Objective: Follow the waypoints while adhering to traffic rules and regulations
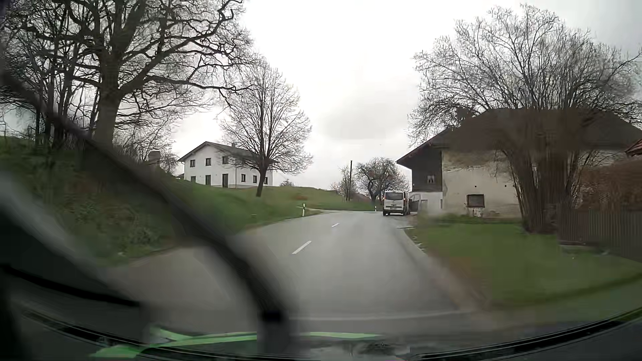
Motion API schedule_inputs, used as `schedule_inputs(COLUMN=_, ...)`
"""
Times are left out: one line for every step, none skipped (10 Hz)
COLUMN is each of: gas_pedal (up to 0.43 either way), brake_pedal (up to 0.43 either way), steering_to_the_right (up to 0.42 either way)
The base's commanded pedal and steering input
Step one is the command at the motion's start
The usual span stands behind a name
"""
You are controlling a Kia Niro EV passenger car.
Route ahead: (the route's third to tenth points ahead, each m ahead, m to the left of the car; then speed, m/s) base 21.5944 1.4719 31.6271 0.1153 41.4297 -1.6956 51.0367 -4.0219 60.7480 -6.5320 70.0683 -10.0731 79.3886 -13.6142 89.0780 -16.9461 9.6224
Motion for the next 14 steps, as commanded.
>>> schedule_inputs(gas_pedal=0.0, brake_pedal=0.201, steering_to_the_right=0.014)
schedule_inputs(gas_pedal=0.0, brake_pedal=0.201, steering_to_the_right=0.014)
schedule_inputs(gas_pedal=0.0, brake_pedal=0.201, steering_to_the_right=0.015)
schedule_inputs(gas_pedal=0.0, brake_pedal=0.195, steering_to_the_right=0.015)
schedule_inputs(gas_pedal=0.0, brake_pedal=0.189, steering_to_the_right=0.015)
schedule_inputs(gas_pedal=0.0, brake_pedal=0.183, steering_to_the_right=0.015)
schedule_inputs(gas_pedal=0.0, brake_pedal=0.183, steering_to_the_right=0.015)
schedule_inputs(gas_pedal=0.0, brake_pedal=0.183, steering_to_the_right=0.014)
schedule_inputs(gas_pedal=0.0, brake_pedal=0.177, steering_to_the_right=0.011)
schedule_inputs(gas_pedal=0.0, brake_pedal=0.177, steering_to_the_right=0.009)
schedule_inputs(gas_pedal=0.0, brake_pedal=0.165, steering_to_the_right=0.006)
schedule_inputs(gas_pedal=0.0, brake_pedal=0.165, steering_to_the_right=0.005)
schedule_inputs(gas_pedal=0.0, brake_pedal=0.159, steering_to_the_right=0.004)
schedule_inputs(gas_pedal=0.0, brake_pedal=0.152, steering_to_the_right=0.001)
